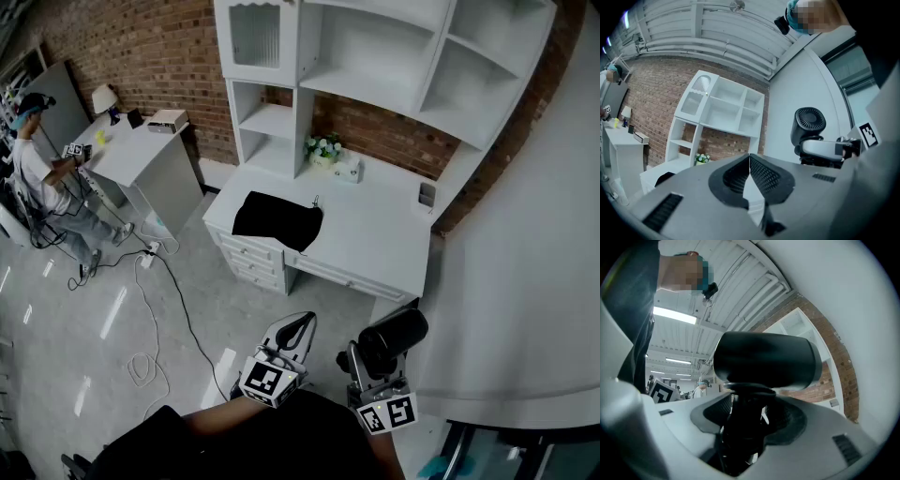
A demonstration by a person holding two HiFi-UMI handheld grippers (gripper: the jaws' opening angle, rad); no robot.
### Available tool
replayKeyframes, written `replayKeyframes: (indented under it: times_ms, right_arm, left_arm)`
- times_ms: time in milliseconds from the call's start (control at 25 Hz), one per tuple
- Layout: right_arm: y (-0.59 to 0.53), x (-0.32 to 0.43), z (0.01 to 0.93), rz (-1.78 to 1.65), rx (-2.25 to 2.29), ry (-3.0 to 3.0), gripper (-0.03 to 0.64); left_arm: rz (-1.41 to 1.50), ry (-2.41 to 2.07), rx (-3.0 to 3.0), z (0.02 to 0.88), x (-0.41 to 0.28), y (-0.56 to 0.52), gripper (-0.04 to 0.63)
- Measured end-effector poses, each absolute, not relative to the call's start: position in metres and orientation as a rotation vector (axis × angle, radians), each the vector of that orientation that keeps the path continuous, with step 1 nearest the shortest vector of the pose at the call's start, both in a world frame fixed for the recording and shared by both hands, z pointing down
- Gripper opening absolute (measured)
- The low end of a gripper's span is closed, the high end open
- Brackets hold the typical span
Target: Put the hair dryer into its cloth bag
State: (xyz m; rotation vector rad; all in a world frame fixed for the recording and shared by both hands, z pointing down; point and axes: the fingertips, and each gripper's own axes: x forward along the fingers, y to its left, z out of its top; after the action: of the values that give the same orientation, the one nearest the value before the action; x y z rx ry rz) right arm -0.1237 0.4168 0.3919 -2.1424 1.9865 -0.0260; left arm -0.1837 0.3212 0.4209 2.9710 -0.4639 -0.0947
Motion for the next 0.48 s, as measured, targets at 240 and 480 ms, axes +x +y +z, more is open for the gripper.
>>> replayKeyframes:
  times_ms: [240,480]
  right_arm:
    - [0.425,-0.113,0.390,0.026,-2.143,2.016,0.236]
    - [0.441,-0.106,0.393,0.045,-2.147,2.018,0.238]
  left_arm:
    - [-0.044,-0.480,3.020,0.425,-0.167,0.329,0.018]
    - [-0.077,-0.529,3.006,0.423,-0.165,0.345,0.018]
